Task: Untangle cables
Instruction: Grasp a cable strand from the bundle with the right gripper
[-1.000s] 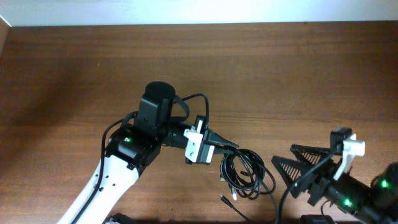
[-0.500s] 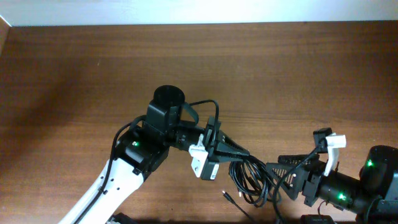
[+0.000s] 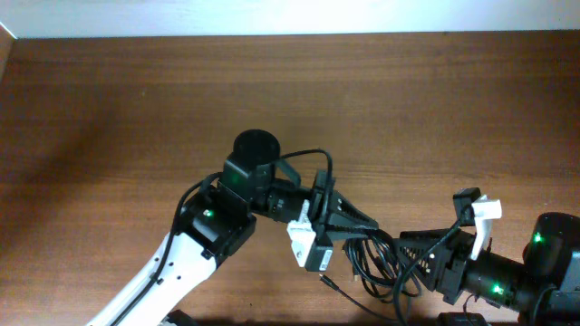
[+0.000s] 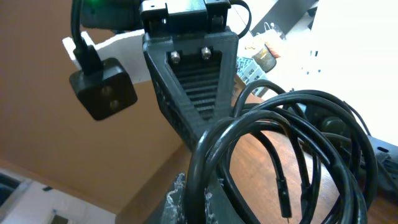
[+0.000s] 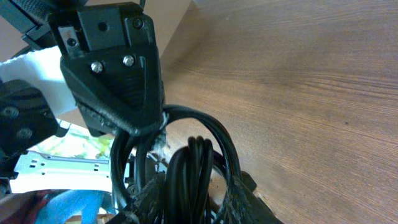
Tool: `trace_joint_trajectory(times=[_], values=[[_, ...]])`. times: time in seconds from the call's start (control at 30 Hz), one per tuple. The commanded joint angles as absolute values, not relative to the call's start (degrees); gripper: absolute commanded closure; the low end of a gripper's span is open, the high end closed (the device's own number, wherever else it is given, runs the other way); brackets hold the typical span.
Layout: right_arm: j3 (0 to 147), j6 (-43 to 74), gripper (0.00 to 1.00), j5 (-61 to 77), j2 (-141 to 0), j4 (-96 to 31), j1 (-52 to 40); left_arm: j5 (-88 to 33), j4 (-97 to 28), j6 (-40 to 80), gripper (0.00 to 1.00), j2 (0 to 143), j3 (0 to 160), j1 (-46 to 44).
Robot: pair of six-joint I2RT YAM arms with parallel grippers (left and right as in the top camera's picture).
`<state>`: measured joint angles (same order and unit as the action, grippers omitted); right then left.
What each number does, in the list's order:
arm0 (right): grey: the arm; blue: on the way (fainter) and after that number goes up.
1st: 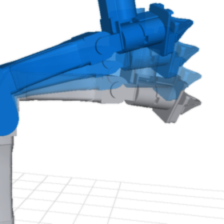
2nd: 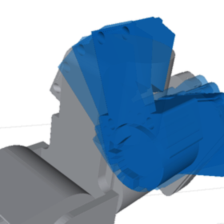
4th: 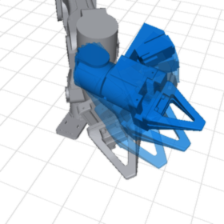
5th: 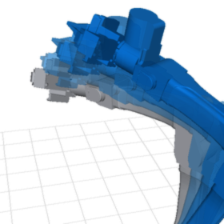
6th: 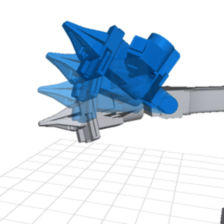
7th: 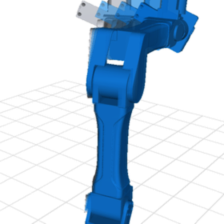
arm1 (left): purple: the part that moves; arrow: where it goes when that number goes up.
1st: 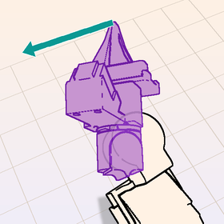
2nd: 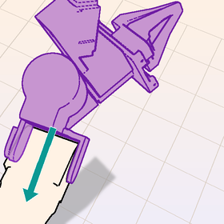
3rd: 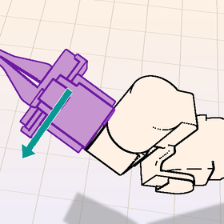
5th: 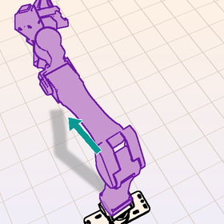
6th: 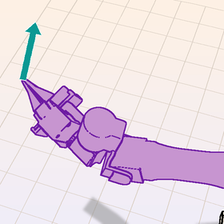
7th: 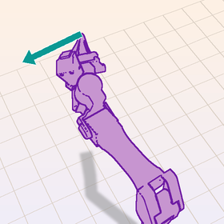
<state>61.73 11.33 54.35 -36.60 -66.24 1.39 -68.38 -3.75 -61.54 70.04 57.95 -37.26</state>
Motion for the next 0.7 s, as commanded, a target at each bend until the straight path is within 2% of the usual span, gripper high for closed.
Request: trace_joint_trajectory(times=[0.0,0.07,0.1,0.13,0.33,0.67], values=[[62.5,9.1,0.68,55.1,-36.7,-67.2,1.1,-67.3,-1.7,-61.4,1.0,70.4,58.2,-38.5],[62.5,7.7,0.69,55.1,-36.7,-68.3,1.1,-65.1,-1.3,-61.3,1.0,70.4,58.2,-38.5],[62.5,7.2,0.76,55.1,-36.7,-68.7,1.1,-64.8,-1.1,-61.3,1.0,70.4,58.2,-38.5],[62.5,7.0,0.96,55.0,-36.7,-69.0,1.1,-64.4,-0.9,-61.0,1.0,70.4,58.2,-38.5],[62.5,6.4,0.96,54.8,-36.7,-67.2,1.1,-60.4,-1.5,-54.8,1.0,70.4,58.2,-38.3],[62.6,12.6,0.96,56.1,-36.7,-55.3,1.1,-54.3,-12.6,-54.7,1.0,70.4,58.2,-38.3]])
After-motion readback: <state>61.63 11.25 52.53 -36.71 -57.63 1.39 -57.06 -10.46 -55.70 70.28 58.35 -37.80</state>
